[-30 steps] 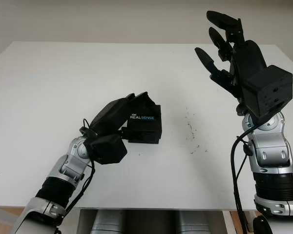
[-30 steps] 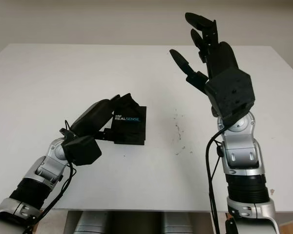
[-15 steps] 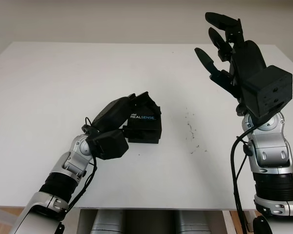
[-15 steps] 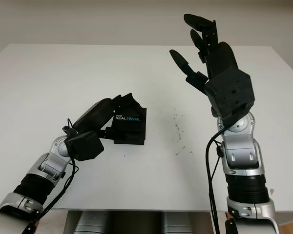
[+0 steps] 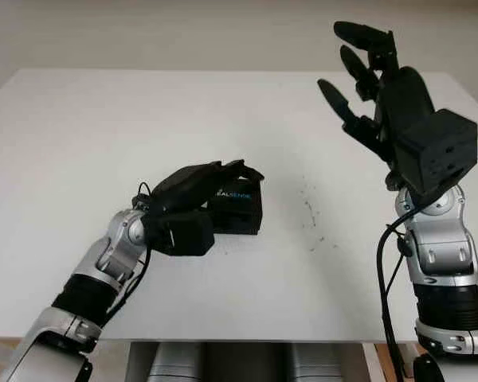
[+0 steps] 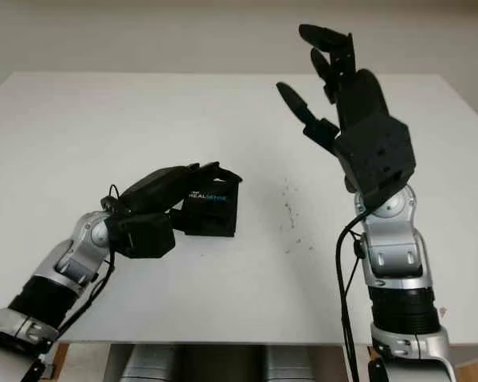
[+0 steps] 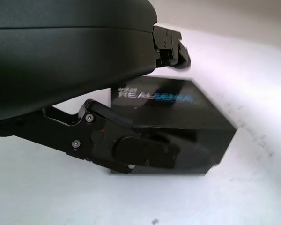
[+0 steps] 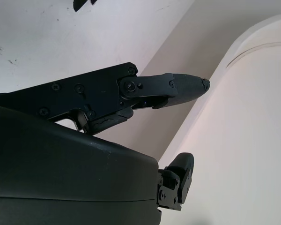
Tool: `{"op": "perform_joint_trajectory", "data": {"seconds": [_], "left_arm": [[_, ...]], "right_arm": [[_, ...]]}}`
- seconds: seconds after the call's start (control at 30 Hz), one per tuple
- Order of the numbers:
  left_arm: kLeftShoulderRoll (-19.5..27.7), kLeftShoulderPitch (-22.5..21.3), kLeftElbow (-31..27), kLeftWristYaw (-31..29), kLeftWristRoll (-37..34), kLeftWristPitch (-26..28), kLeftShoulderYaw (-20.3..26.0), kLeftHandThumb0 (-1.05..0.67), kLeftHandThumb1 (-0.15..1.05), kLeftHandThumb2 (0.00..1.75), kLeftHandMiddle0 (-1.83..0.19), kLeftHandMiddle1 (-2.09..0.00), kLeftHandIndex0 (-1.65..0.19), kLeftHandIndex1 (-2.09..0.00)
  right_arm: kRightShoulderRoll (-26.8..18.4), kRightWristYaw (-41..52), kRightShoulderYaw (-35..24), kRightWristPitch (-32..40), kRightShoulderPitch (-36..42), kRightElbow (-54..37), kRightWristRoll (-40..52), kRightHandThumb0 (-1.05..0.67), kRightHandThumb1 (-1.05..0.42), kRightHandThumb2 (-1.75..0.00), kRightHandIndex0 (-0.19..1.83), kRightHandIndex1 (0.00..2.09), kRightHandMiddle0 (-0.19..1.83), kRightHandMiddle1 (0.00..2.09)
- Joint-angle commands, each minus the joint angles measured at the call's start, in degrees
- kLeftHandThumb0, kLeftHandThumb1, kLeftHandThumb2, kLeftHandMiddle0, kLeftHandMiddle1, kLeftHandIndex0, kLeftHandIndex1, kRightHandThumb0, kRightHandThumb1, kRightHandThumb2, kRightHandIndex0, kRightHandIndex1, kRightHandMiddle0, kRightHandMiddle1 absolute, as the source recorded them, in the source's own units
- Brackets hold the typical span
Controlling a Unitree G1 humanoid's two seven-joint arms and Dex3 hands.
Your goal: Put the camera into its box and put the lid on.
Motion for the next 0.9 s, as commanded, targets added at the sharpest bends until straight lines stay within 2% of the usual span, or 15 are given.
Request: {"op": "perform_joint_trajectory", "data": {"seconds": [0.0, 0.23, 0.53, 0.87], "left_arm": [[1.1, 0.1, -1.4, -1.3, 0.8, 0.8, -1.0, -0.88, 1.05, 0.58, 0.19, 0.00, 0.19, 0.00], [2.4, 0.9, -2.8, -3.2, 1.2, 1.5, -1.8, -0.90, 1.05, 0.65, 0.19, 0.00, 0.19, 0.00], [3.6, 3.9, -4.6, -3.5, 1.3, 2.2, -1.9, -0.93, 1.05, 0.73, 0.19, 0.00, 0.19, 0.00], [3.5, 6.5, -7.6, -6.0, 1.7, 2.7, -3.5, -0.94, 1.05, 0.76, 0.19, 0.00, 0.19, 0.00]], "right_arm": [[-0.3, 0.2, -0.3, -0.8, -0.4, -0.2, 0.2, -0.65, -1.05, -0.31, 0.20, 0.07, -0.14, 0.84], [-0.2, 0.5, -0.5, -0.6, -0.5, -0.3, 0.6, -0.65, -1.05, -0.31, 0.20, 0.06, -0.13, 0.82], [-0.3, 0.7, -0.5, -0.2, -0.4, -0.7, 0.4, -0.64, -1.05, -0.31, 0.19, 0.06, -0.12, 0.77], [0.0, 0.6, -0.2, -1.2, -0.4, 0.0, 0.3, -0.65, -1.05, -0.31, 0.21, 0.07, -0.13, 0.81]]}}
